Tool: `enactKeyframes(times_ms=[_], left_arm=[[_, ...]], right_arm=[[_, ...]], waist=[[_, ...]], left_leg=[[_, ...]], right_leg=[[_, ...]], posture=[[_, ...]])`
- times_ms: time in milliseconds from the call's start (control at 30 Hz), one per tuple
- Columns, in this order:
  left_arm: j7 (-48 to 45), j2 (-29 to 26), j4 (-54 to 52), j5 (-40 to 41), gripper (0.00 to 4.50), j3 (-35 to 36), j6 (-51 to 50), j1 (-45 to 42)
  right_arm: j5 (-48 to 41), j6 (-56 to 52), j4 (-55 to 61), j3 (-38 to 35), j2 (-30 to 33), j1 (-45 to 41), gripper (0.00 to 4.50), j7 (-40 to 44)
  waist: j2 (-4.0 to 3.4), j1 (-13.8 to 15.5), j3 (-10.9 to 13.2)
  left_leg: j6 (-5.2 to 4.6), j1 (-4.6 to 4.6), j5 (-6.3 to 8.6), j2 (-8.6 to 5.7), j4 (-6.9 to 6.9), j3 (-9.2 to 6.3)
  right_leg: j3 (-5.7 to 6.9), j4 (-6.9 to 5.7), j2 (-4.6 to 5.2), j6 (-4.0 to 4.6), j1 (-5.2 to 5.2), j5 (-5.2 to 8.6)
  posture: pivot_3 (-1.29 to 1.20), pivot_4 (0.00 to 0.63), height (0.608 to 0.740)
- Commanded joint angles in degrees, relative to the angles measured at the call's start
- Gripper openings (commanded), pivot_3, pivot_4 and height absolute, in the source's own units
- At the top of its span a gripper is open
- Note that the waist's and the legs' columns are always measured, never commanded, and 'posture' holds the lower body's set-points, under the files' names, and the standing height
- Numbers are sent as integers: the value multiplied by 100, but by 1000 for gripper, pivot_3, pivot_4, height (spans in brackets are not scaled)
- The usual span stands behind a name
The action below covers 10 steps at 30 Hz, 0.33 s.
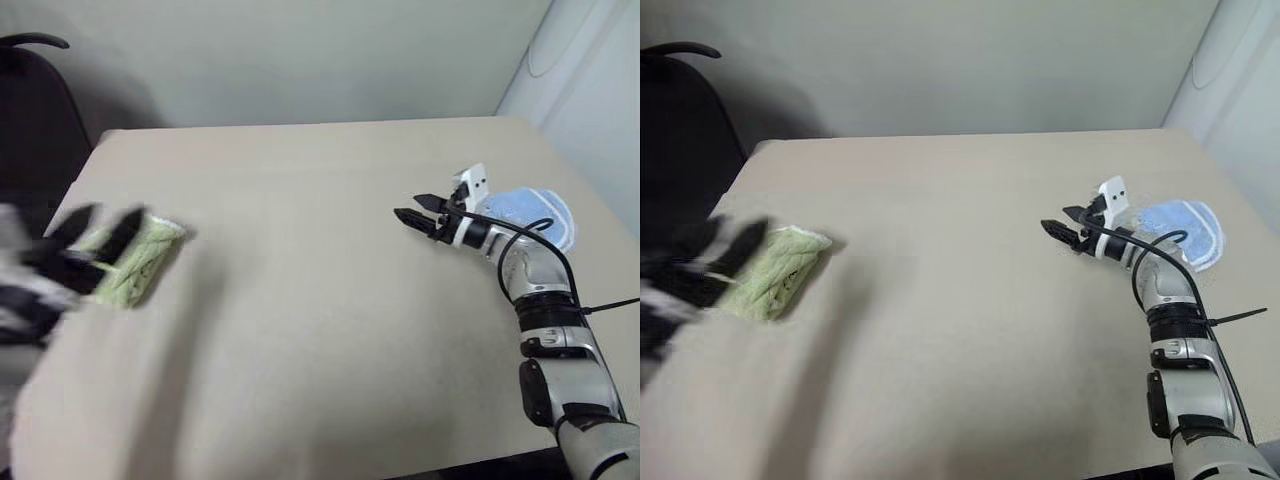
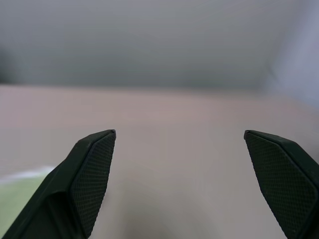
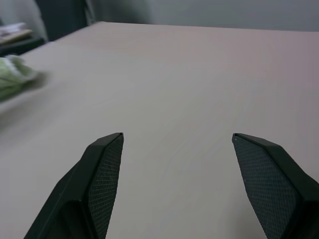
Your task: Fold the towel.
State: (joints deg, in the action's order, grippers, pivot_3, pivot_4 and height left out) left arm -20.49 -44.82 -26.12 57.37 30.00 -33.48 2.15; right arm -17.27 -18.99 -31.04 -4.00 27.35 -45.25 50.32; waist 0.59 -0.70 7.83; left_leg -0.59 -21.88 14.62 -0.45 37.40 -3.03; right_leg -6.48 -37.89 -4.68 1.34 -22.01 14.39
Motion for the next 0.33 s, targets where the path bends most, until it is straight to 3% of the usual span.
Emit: enactKeyframes(times_ms=[33, 133, 333], left_arm=[[-334, 91, -65, -854, 4480, -1153, 121, -265], [-573, 262, 100, -1273, 4480, -1688, 212, -340], [-747, 619, 389, -1367, 4480, -1475, 243, -314]], right_arm=[[344, 473, 8, 54, 251, 148, 3681, -49], [298, 446, 183, -116, 397, 352, 3681, -72], [182, 313, 646, -332, 657, 867, 3681, -120]], waist=[[1, -52, 0], [1, -127, 0], [0, -167, 0]], left_leg=[[2, -3, 1, 1, -7, 0], [4, -6, 1, 6, -34, 8], [13, -5, -4, 16, -64, 9]], right_leg=[[0, 1, -1, 1, -5, 1], [-3, -1, -3, 11, -26, 6], [-5, -7, -11, 21, -40, 12]], posture=[[0, 150, 740], [0, 150, 740], [0, 150, 740]])
